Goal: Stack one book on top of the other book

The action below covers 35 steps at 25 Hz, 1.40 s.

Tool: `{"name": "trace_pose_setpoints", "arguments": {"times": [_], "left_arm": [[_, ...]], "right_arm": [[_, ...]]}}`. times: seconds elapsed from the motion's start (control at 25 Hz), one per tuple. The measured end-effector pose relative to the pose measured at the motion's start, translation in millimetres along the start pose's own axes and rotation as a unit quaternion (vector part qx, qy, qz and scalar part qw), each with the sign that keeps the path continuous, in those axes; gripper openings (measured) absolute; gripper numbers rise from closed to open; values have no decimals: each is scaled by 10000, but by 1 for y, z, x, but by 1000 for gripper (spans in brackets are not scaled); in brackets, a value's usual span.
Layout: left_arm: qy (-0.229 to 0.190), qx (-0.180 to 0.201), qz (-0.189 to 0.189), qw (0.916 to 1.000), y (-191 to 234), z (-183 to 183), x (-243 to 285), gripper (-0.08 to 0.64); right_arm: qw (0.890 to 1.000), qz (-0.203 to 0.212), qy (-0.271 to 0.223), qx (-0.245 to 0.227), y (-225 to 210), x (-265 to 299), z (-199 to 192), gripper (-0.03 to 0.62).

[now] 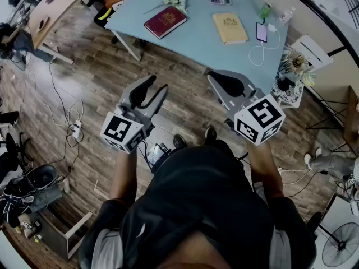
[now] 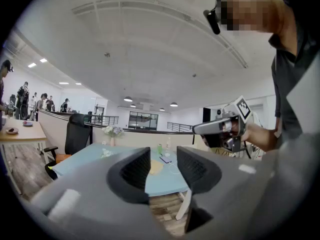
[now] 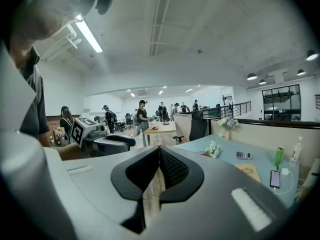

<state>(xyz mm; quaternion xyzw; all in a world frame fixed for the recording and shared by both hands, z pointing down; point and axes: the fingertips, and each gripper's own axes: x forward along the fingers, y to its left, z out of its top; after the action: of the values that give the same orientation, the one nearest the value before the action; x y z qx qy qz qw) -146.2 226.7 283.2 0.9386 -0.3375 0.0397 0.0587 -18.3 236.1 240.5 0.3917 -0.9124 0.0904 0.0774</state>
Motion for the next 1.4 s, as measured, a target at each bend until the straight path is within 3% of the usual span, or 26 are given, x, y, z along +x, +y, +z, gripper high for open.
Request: {"name": "trace_pose_setpoints", "arguments": {"times": [0.92,1.16,1.4], "left_arm": [[-84,-99,-139,9998,21,-23,-48,219],[38,-197,-109,9997,24,-30,-32,219],[180,-214,155,9995,37,-30,-11,219]], "right_arm": [[9997,-181,65,126,48,29,-8,6],[9995,-154,115,240,29,35,-14,6],[9991,29,86,407,-5,52,-18,6]]}}
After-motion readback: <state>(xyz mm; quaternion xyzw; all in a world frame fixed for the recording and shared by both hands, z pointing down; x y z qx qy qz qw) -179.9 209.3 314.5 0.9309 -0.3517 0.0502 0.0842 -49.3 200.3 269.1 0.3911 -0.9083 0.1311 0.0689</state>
